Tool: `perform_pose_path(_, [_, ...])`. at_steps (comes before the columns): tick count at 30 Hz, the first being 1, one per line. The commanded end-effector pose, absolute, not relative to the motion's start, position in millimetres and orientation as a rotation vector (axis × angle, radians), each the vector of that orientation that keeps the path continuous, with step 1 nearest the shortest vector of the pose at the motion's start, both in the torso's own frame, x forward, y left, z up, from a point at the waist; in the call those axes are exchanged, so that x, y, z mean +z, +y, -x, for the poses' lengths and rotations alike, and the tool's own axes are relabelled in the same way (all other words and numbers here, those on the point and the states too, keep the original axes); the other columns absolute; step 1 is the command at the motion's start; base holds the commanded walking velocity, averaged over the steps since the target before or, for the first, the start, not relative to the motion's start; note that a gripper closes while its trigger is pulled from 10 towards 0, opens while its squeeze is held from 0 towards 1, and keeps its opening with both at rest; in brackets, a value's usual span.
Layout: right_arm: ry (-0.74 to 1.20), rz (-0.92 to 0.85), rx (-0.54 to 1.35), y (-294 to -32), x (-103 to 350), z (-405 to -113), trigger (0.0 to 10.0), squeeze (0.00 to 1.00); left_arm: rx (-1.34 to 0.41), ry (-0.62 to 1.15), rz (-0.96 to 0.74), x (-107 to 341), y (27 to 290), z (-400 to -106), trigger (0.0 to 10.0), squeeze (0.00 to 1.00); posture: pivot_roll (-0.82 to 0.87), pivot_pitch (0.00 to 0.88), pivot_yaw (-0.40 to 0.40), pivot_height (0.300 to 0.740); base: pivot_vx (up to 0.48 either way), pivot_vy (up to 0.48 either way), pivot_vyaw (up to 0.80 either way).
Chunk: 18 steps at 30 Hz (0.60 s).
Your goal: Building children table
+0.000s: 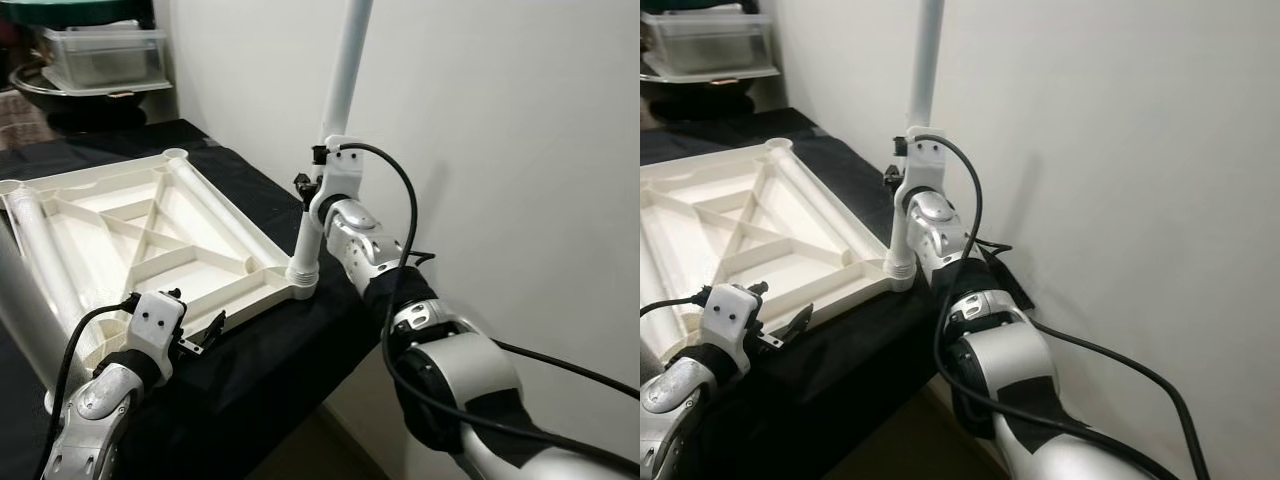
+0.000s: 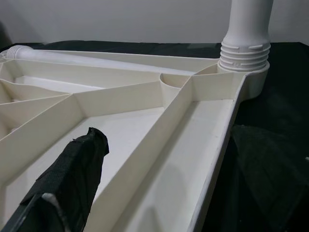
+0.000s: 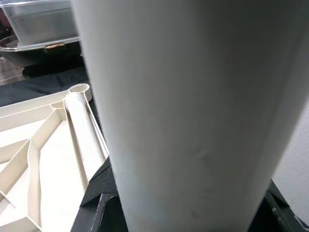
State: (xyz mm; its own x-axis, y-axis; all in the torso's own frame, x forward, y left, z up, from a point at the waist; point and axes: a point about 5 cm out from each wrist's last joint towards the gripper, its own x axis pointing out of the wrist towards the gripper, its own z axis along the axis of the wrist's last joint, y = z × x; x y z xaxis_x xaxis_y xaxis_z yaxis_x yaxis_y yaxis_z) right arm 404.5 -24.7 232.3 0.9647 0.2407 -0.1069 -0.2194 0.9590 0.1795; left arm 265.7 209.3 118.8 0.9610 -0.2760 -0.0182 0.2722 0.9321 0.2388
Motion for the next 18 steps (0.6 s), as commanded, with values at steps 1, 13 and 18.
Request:
perform_pose_path(1, [0.263,-0.247,0.284,-10,206,-395,10.0,0.0,-0.288,-0.019,-0.244,119,206,-265,10.0,0.0,0.06,0.0,-0.14,0.74,0.0,0.0,0.0])
perform_pose_path(13, [0.069,-0.321,0.466,-39,247,-400,10.0,0.0,-0.294,-0.018,-0.242,118,205,-266,10.0,0.0,0.05,0.0,-0.129,0.74,0.0,0.0,0.0])
perform_pose_path(18, [-0.04,-0.296,0.623,-49,261,-398,10.0,0.0,-0.296,-0.019,-0.243,118,205,-266,10.0,0.0,0.05,0.0,-0.129,0.74,0.0,0.0,0.0])
